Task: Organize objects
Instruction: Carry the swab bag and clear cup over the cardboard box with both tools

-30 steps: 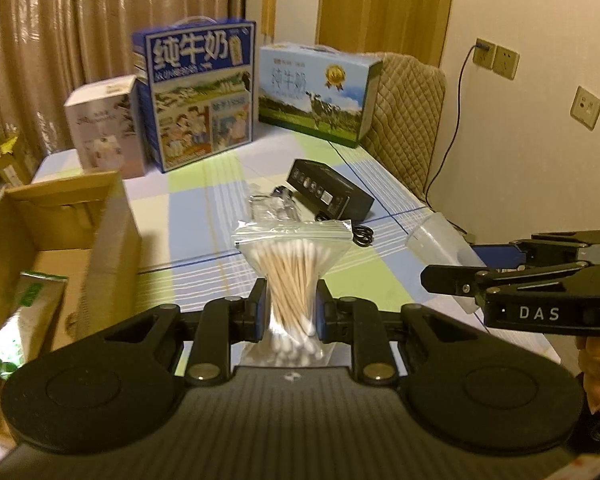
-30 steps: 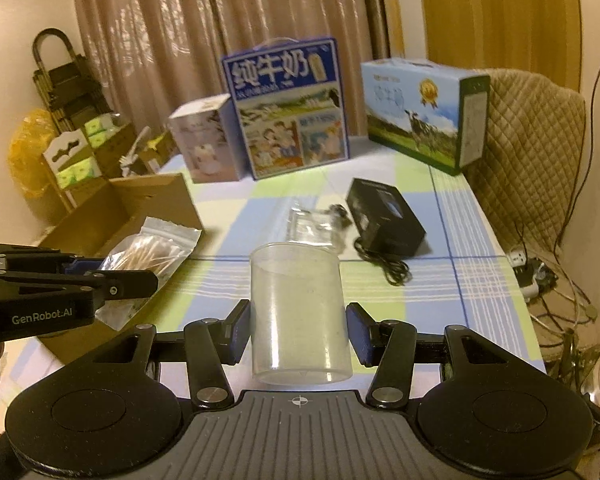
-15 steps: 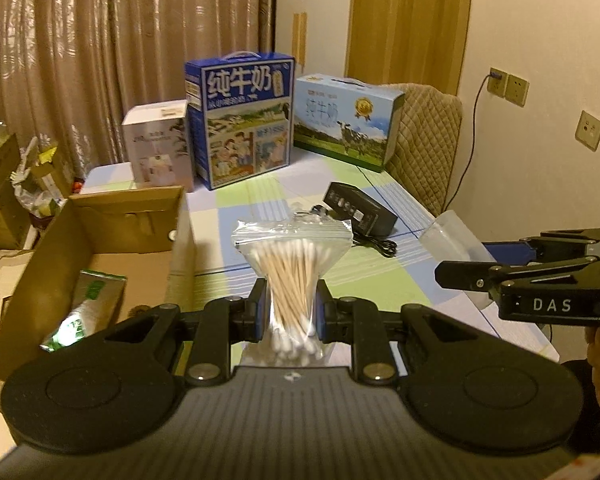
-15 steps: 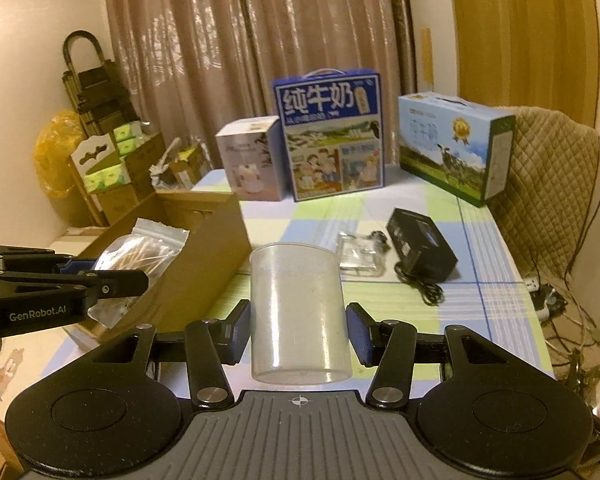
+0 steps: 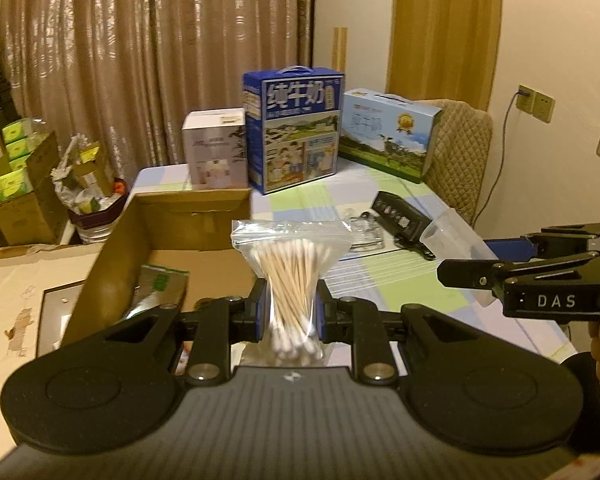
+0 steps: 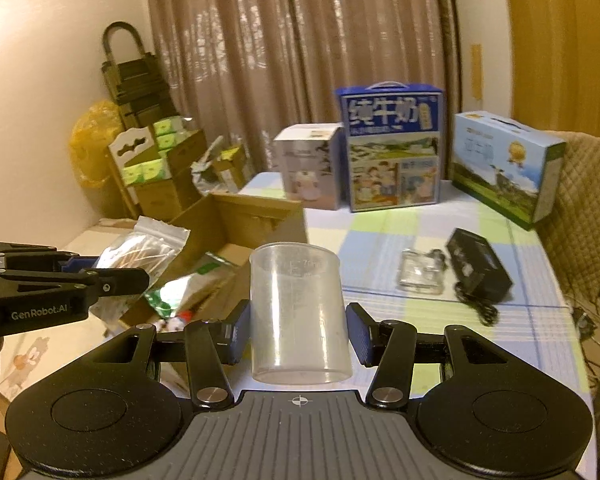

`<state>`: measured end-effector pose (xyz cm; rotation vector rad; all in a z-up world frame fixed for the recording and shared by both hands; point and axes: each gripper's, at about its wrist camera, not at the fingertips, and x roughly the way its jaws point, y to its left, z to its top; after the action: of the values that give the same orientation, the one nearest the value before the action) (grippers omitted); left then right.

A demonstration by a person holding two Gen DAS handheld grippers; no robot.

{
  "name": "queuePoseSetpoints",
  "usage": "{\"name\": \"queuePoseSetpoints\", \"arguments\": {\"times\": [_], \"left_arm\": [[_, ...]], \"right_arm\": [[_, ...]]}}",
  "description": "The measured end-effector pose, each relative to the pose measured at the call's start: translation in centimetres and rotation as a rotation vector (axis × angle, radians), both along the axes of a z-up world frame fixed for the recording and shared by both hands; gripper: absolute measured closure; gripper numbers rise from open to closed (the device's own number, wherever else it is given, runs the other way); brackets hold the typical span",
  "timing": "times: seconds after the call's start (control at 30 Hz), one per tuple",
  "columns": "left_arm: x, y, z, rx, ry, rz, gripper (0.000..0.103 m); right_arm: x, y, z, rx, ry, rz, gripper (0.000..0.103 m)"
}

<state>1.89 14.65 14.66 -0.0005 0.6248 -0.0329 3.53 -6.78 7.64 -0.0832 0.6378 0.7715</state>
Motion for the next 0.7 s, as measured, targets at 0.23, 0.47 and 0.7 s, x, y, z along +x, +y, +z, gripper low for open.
{"name": "queuePoseSetpoints", "arguments": {"times": [0.23,0.47,0.7], "left_arm": [[-0.9,3.2,-0.2,0.009,0.009,0.044,0.084],[-1.0,6.5,-0.5,0.011,0.020,0.085,0.084],[0.3,9.3,-1.1,0.030,0.041,0.108,0.084]], "right_arm": [[-0.9,4.0,-0.2,-0.011,-0.001,0.066,0.055],[-0.9,7.2,-0.8,-0.016,0.005,0.099,0.055],[0.2,9.4,-1.4,-0.006,0.022,0.094,0.055]]}}
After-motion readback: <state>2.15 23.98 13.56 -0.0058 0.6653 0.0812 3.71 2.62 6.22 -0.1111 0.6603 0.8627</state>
